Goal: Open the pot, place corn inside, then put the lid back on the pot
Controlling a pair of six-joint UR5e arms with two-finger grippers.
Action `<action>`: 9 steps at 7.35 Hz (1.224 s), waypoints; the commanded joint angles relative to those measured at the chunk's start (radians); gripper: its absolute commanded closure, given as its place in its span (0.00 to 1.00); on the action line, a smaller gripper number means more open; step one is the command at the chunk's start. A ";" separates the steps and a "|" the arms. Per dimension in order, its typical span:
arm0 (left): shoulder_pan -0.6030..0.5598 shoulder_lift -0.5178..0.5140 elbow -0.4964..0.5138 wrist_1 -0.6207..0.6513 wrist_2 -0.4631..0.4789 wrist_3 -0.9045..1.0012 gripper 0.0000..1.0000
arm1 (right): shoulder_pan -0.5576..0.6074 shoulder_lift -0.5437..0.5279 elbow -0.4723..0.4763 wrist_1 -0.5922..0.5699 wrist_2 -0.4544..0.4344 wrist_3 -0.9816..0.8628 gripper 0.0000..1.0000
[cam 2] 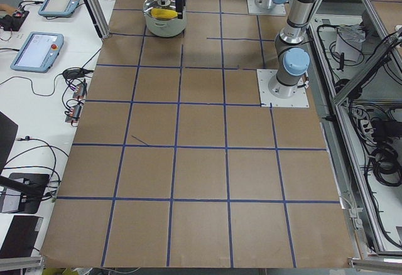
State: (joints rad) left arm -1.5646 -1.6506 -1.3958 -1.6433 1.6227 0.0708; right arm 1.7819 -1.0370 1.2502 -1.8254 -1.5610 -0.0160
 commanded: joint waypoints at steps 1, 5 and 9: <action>0.000 0.002 0.000 -0.001 0.000 0.001 0.00 | -0.004 0.000 0.003 0.000 -0.001 -0.004 0.57; 0.000 0.000 0.000 -0.003 0.002 0.001 0.00 | -0.005 0.002 0.003 0.000 -0.004 -0.005 0.57; -0.002 0.000 0.000 -0.003 0.000 0.001 0.00 | -0.018 0.000 0.003 0.001 -0.004 -0.007 0.55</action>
State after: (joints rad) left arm -1.5651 -1.6506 -1.3959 -1.6459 1.6230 0.0721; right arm 1.7722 -1.0359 1.2533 -1.8251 -1.5658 -0.0218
